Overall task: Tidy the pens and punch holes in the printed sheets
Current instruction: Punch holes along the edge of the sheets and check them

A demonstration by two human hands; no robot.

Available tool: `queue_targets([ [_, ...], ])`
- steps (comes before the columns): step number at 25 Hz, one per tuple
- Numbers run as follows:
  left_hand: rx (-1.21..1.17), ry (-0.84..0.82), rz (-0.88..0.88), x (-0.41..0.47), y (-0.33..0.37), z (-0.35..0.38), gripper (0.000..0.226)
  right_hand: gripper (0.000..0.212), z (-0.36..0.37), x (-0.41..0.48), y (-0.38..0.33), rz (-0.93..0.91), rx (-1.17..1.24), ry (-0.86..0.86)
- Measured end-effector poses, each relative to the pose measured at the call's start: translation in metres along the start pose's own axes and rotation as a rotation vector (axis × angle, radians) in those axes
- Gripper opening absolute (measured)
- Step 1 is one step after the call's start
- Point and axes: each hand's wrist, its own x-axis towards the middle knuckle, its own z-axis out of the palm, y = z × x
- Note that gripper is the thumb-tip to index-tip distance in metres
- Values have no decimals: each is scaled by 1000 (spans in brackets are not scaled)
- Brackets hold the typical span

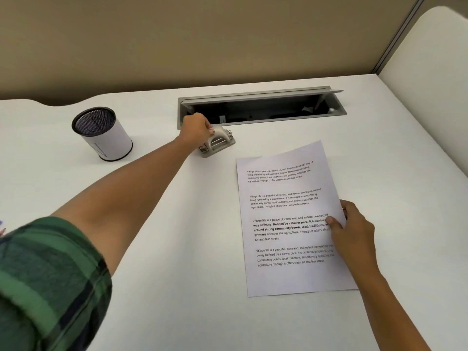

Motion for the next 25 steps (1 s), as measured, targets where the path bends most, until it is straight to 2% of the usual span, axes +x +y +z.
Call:
queue_targets([
  [2, -68, -1, -113, -6, -3, -5, 32, 33, 0, 1, 0, -3, 6, -4],
  [5, -449, -110, -338, -29, -13, -15, 38, 33, -2, 0, 1, -8, 16, -8],
  [8, -726, -220, -483, -77, -29, -26, 11, 31, -3, -3, 3, -10, 26, -6],
  [12, -978, -274, -619, -158, -59, -35, 4, 28, -2, -12, 4, -12, 58, -1],
  [18, -1065, -142, -670, -253, -90, -32, 2, 27, 2, -35, 2, -9, 92, -49],
  [25, -1085, 1, -665, -304, -106, -19, 6, 28, 8, -61, 1, -5, 122, -91],
])
